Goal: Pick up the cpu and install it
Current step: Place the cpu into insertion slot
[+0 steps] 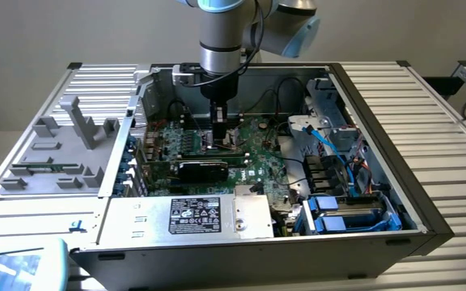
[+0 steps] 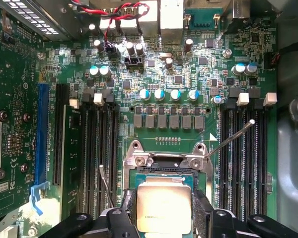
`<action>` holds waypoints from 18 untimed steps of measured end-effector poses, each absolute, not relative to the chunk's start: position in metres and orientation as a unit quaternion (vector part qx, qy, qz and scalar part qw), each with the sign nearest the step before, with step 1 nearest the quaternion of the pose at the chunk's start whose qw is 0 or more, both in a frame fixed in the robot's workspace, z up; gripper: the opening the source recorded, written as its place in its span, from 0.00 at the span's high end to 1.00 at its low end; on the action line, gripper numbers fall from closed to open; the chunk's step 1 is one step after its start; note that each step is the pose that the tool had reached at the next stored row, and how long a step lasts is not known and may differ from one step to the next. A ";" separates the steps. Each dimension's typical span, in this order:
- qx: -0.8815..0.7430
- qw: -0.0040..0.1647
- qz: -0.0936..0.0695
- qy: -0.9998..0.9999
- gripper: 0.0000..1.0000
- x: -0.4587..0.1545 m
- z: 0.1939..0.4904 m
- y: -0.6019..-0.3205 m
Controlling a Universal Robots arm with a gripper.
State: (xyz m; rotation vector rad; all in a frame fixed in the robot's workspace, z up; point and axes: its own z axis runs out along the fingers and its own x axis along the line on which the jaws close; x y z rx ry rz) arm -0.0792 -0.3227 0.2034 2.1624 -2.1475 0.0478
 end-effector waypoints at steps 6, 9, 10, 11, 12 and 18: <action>0.708 0.047 0.017 -0.704 0.45 -0.079 0.203 -0.322; 0.708 0.049 0.018 -0.704 0.45 -0.079 0.203 -0.321; 0.708 0.049 0.019 -0.704 0.45 -0.079 0.203 -0.321; 0.708 0.049 0.019 -0.704 0.45 -0.079 0.203 -0.321; 0.708 0.049 0.019 -0.704 0.45 -0.079 0.203 -0.321; 0.708 0.049 0.019 -0.704 0.45 -0.079 0.202 -0.321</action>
